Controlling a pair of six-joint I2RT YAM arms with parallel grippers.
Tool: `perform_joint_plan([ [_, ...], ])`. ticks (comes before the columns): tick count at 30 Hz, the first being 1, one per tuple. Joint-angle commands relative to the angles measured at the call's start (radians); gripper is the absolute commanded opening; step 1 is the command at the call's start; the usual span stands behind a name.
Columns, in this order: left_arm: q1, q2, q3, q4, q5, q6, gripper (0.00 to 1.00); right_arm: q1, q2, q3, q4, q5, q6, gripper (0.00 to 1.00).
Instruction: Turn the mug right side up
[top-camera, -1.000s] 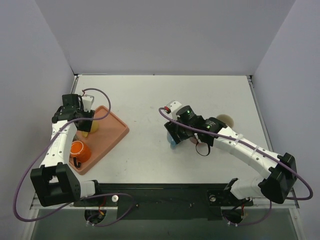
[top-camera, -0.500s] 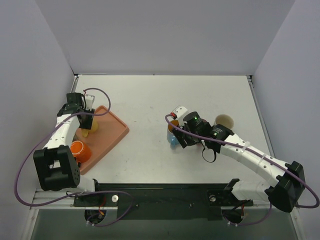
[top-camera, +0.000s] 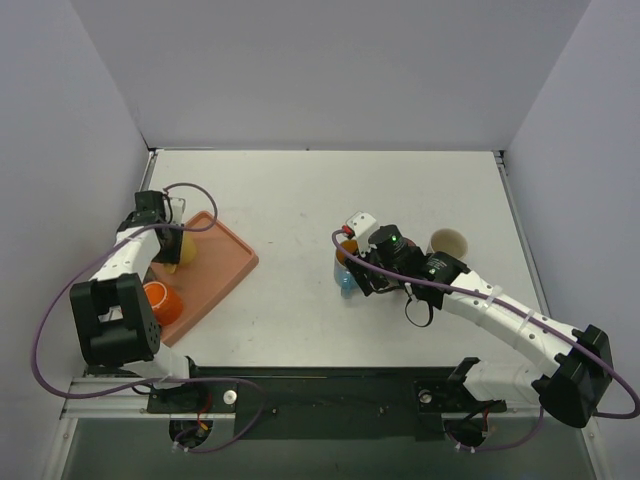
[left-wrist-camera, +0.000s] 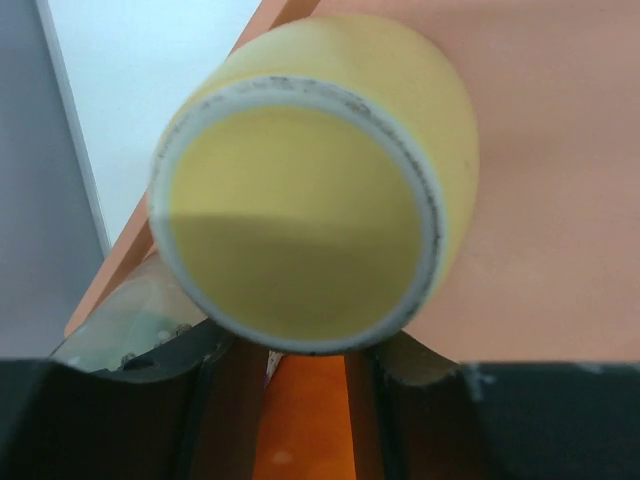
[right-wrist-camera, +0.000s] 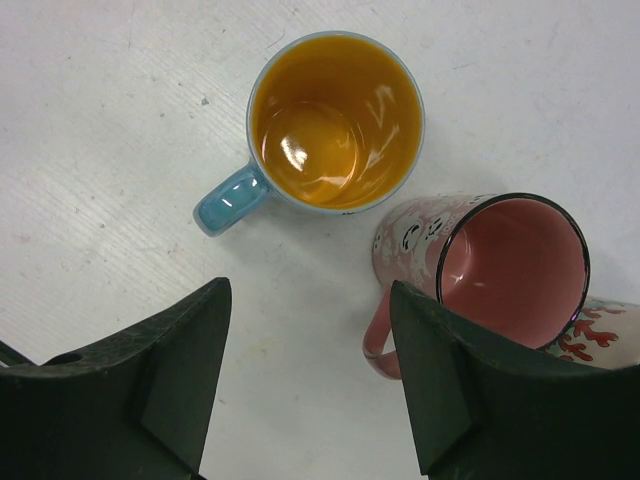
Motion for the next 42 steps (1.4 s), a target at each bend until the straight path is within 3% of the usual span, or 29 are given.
perform_joint_plan([
  [1,0.007,0.023,0.023,0.095,-0.017,-0.035,0.37,-0.003,-0.01,-0.005,0.012,0.006,-0.013,0.59],
  [4,0.009,0.044,0.026,0.097,-0.006,-0.049,0.15,-0.003,-0.01,-0.005,0.011,-0.001,-0.013,0.6],
  [5,0.007,0.05,0.029,0.089,-0.003,-0.05,0.0,-0.003,-0.011,-0.003,0.011,-0.002,-0.015,0.59],
  [16,0.01,-0.115,0.138,-0.107,0.345,-0.164,0.0,0.006,-0.053,0.02,0.046,0.002,0.056,0.59],
  [21,0.033,-0.164,0.175,-0.184,0.535,-0.167,0.0,0.074,-0.062,-0.012,0.233,0.082,0.327,0.6],
  [25,0.036,-0.178,0.215,-0.262,0.692,-0.153,0.0,0.175,-0.017,0.015,0.372,0.139,0.387,0.63],
  [30,0.036,-0.212,0.31,-0.379,0.885,-0.138,0.0,0.21,0.041,0.082,0.566,0.072,0.447,0.85],
  [35,0.024,-0.252,0.393,-0.479,1.074,-0.133,0.0,0.232,0.075,0.152,0.699,0.058,0.475,0.86],
  [42,-0.029,-0.321,0.437,-0.525,1.192,-0.135,0.0,0.243,0.153,0.175,0.98,0.019,0.596,0.87],
])
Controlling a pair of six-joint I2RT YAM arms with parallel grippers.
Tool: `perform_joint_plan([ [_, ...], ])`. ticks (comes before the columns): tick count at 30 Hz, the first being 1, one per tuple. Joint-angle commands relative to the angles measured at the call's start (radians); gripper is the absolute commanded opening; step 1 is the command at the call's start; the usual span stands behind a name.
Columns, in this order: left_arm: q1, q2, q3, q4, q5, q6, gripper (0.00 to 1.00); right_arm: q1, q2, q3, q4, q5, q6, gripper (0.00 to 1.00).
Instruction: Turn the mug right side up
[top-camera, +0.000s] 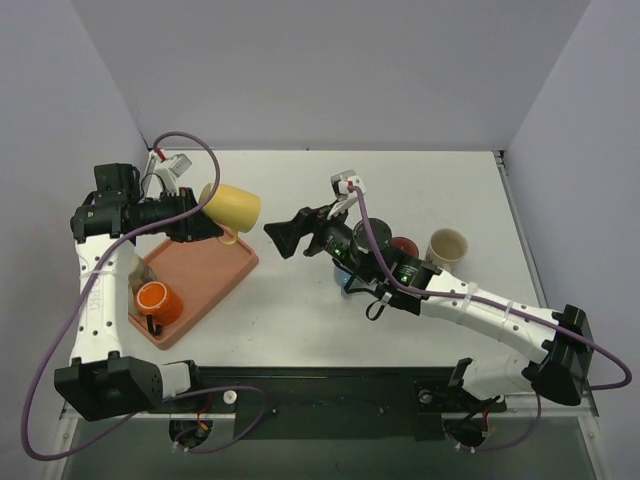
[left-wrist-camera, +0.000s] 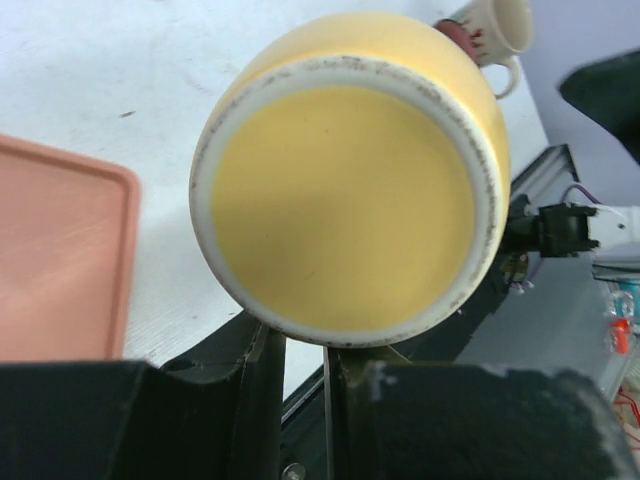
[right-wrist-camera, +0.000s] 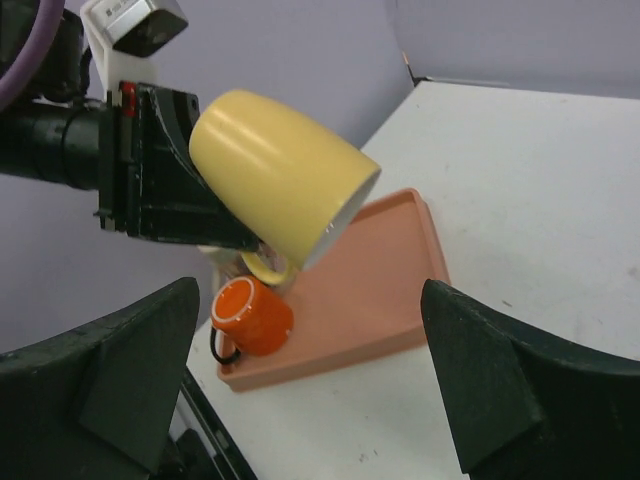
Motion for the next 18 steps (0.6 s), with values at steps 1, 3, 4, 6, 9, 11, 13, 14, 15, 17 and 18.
perform_joint_plan([
  [1,-0.037,-0.083,0.06,-0.016,0.207,0.003,0.0,0.015,0.066,0.067,0.235,-0.02,0.093,0.86],
  [3,-0.05,-0.111,0.042,0.016,0.24,-0.024,0.0,0.024,0.103,0.137,0.193,-0.012,0.11,0.84],
  [4,-0.054,-0.121,0.037,0.027,0.259,-0.05,0.0,0.026,0.123,0.15,0.18,-0.014,0.124,0.83],
  [6,-0.064,-0.144,0.022,0.063,0.288,-0.077,0.0,0.034,0.149,0.173,0.18,-0.038,0.142,0.81],
  [9,-0.079,-0.17,-0.003,0.102,0.317,-0.087,0.0,0.038,0.167,0.176,0.253,-0.089,0.161,0.79],
  [11,-0.091,-0.186,-0.047,0.144,0.356,-0.107,0.0,0.047,0.178,0.187,0.275,-0.103,0.162,0.74],
  [13,-0.096,-0.206,-0.101,0.201,0.369,-0.156,0.0,0.054,0.19,0.202,0.303,-0.15,0.138,0.67],
  [14,-0.096,-0.207,-0.112,0.196,0.368,-0.155,0.0,0.057,0.195,0.204,0.316,-0.162,0.125,0.64],
  [15,-0.097,-0.207,-0.118,0.186,0.366,-0.134,0.0,0.06,0.199,0.204,0.352,-0.19,0.115,0.57],
  [17,-0.1,-0.204,-0.12,0.169,0.365,-0.121,0.0,0.066,0.207,0.204,0.389,-0.213,0.093,0.4],
  [18,-0.107,-0.209,-0.121,0.161,0.356,-0.121,0.0,0.067,0.209,0.21,0.392,-0.228,0.087,0.24],
])
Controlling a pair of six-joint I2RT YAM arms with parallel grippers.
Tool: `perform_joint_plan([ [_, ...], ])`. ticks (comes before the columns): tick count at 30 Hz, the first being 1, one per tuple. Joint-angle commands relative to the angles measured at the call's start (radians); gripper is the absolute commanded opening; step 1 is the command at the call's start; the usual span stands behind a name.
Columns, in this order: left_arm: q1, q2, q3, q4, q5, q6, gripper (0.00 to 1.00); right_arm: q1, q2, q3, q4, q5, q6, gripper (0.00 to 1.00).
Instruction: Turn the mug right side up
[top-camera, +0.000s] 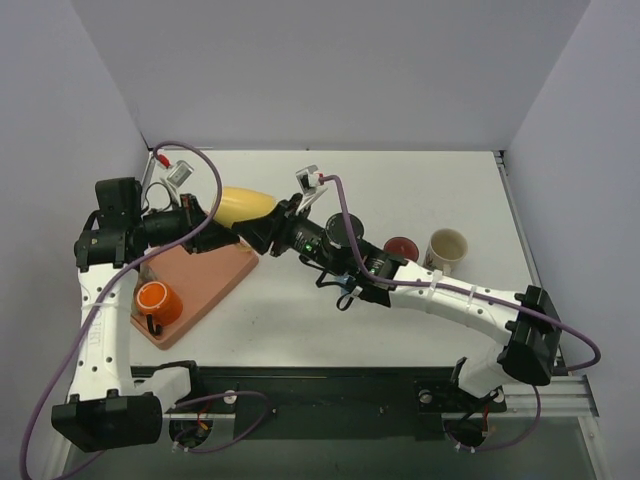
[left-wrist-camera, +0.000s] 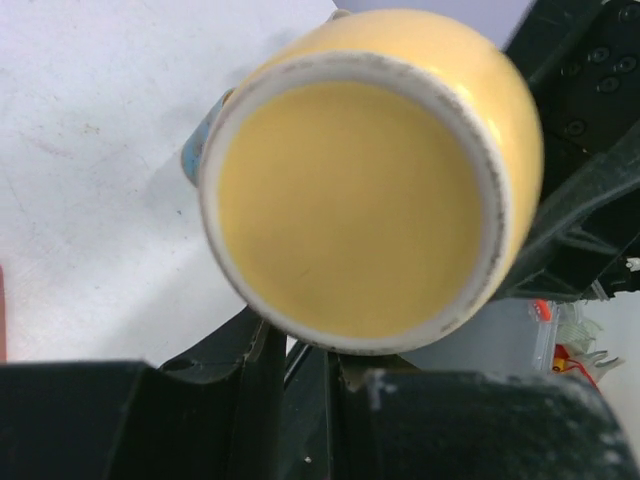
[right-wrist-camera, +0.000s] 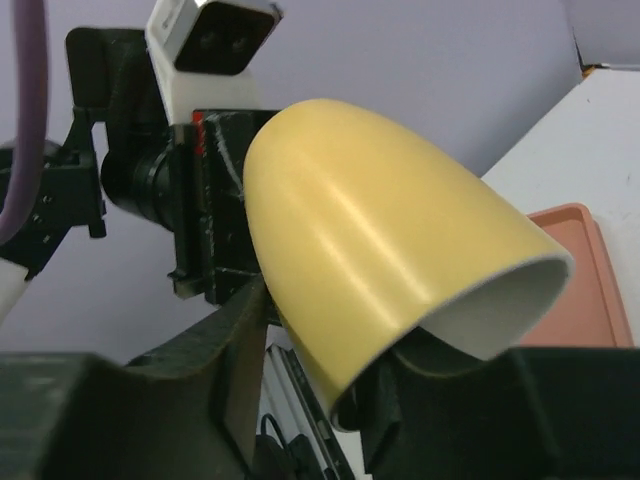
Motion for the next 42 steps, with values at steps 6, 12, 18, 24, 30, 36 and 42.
perform_joint_plan([
  [6,-0.033,-0.027,0.017,-0.021,-0.07,0.118,0.23,0.02,-0.047,0.006,0.117,-0.028,-0.149,0.0],
  [12,-0.027,-0.032,0.054,-0.066,-0.378,0.184,0.67,0.013,-0.131,0.073,-0.301,0.139,-0.374,0.0],
  [18,-0.021,-0.035,0.095,-0.127,-0.608,0.252,0.78,0.017,-0.168,0.199,-0.825,0.17,-0.464,0.0],
  [24,-0.021,-0.027,0.022,-0.086,-0.777,0.253,0.78,0.053,-0.19,0.134,-1.127,0.202,-0.326,0.0],
  [30,-0.023,-0.027,-0.012,-0.069,-0.805,0.258,0.78,0.137,-0.115,0.074,-1.259,0.194,-0.217,0.0],
  [36,-0.023,-0.033,-0.032,-0.063,-0.834,0.261,0.78,0.148,0.011,0.006,-1.237,0.155,-0.16,0.0],
  [42,-0.023,-0.055,-0.044,-0.075,-0.852,0.285,0.78,0.126,0.099,-0.078,-1.146,0.121,-0.145,0.0],
])
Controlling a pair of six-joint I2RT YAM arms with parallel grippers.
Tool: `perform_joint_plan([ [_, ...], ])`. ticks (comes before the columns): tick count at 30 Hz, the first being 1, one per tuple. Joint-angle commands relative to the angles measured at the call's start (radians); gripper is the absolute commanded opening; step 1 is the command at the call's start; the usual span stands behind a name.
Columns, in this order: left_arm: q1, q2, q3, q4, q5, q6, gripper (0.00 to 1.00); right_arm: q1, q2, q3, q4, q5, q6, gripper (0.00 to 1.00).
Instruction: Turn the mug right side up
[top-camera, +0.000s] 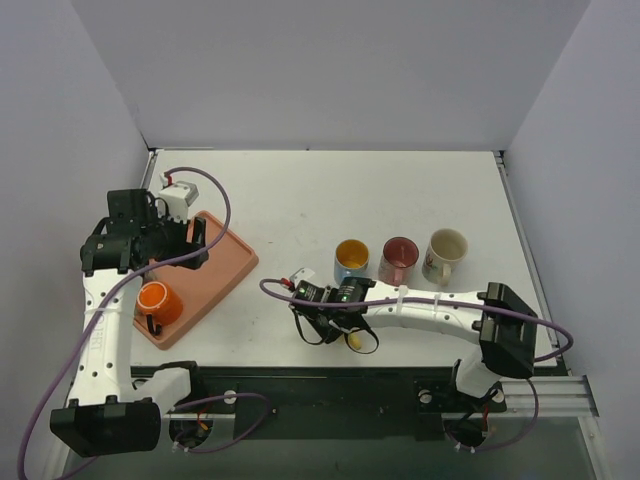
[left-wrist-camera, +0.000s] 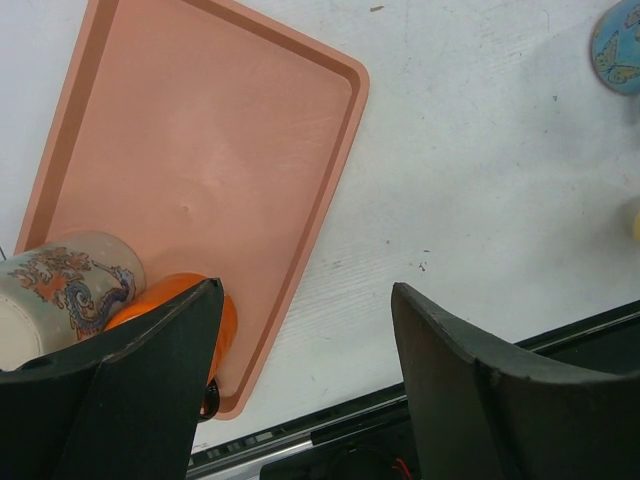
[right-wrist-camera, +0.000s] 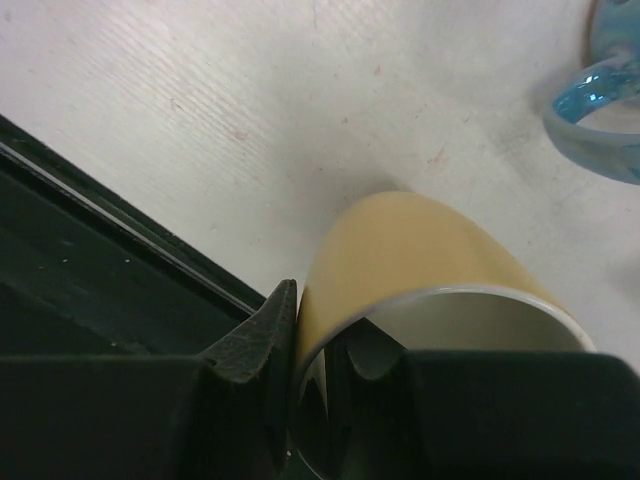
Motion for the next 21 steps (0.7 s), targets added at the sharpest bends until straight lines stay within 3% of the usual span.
perform_joint_plan([
  [1,0.001,-0.034,0.001,0.017,-0.031,0.034,0.78,-0.025,0.004,-0.052,0.075,-0.02,0.043,0.0],
  [8,0.002,-0.037,-0.004,0.004,-0.045,0.051,0.78,-0.052,-0.022,-0.148,0.174,-0.011,0.097,0.01],
  [9,0.001,-0.036,-0.004,0.006,-0.043,0.049,0.78,-0.055,-0.025,-0.15,0.175,-0.011,0.103,0.06],
  [10,0.002,-0.034,-0.004,0.007,-0.043,0.049,0.78,-0.06,-0.027,-0.15,0.172,-0.008,0.103,0.21],
  [12,0.001,-0.034,-0.002,0.004,-0.04,0.046,0.78,-0.06,-0.04,-0.146,0.157,0.0,0.106,0.39],
  [17,-0.001,-0.031,-0.007,-0.034,-0.082,0.088,0.79,-0.036,-0.123,-0.065,0.036,0.09,0.083,0.56],
  [18,-0.006,-0.024,-0.01,-0.043,-0.121,0.094,0.79,-0.029,-0.146,-0.054,0.001,0.103,0.068,0.64],
  [19,-0.007,-0.019,-0.016,-0.06,-0.144,0.109,0.79,-0.016,-0.163,-0.034,-0.012,0.116,0.059,0.84],
  [20,-0.01,-0.01,-0.017,-0.071,-0.199,0.12,0.78,-0.006,-0.198,-0.027,-0.024,0.127,0.042,0.92],
  [21,-0.01,-0.002,-0.031,-0.091,-0.229,0.126,0.79,0.0,-0.217,-0.027,-0.026,0.14,0.039,0.93],
])
